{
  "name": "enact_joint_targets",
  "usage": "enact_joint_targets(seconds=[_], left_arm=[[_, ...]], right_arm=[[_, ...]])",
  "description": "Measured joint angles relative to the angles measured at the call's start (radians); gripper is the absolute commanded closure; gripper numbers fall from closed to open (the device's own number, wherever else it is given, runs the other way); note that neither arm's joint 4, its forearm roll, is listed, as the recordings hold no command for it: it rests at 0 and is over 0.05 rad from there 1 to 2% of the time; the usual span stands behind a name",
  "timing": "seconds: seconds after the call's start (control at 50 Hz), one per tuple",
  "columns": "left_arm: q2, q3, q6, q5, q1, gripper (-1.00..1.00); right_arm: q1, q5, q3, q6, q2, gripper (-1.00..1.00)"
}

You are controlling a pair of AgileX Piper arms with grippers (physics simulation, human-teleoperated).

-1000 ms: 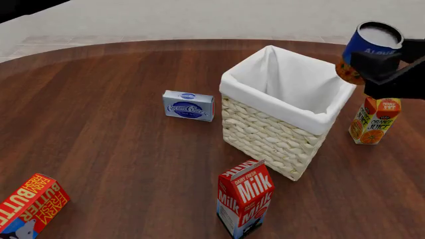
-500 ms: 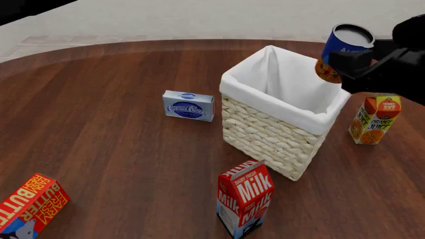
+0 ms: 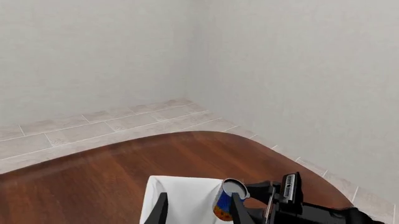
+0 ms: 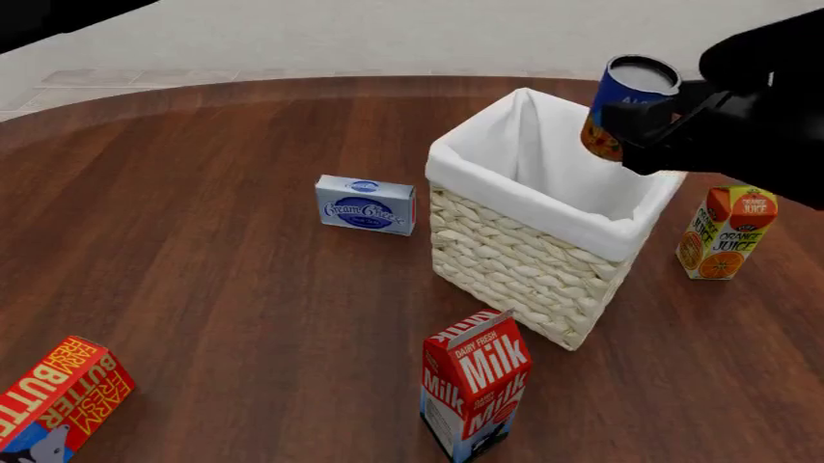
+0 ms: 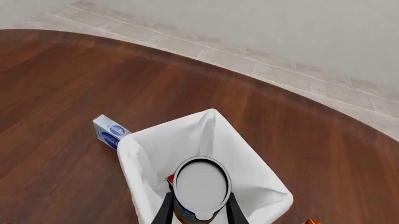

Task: Pick up the alphabet soup and the tomato sauce, and put them in the basket.

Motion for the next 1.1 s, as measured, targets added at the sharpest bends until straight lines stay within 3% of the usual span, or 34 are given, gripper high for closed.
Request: enact_joint_targets(seconds=[1.04,1.06,1.1], left_arm=[[0.007,0.013,-0.012,-0.018,0.012,-1.0],[0.007,0.013,-0.013,-0.018,0.012,-1.0],[0.007,0.014,-0.013,-0.018,0.012,-1.0]], right_arm=[[-0.036,-0.009,-0.013,-0.042,0.171,1.0],[-0.037,-0.01,-0.012,-0.043,0.172,-1.0],[-0.038,-0.011,-0.013,-0.04,0.173,-1.0]])
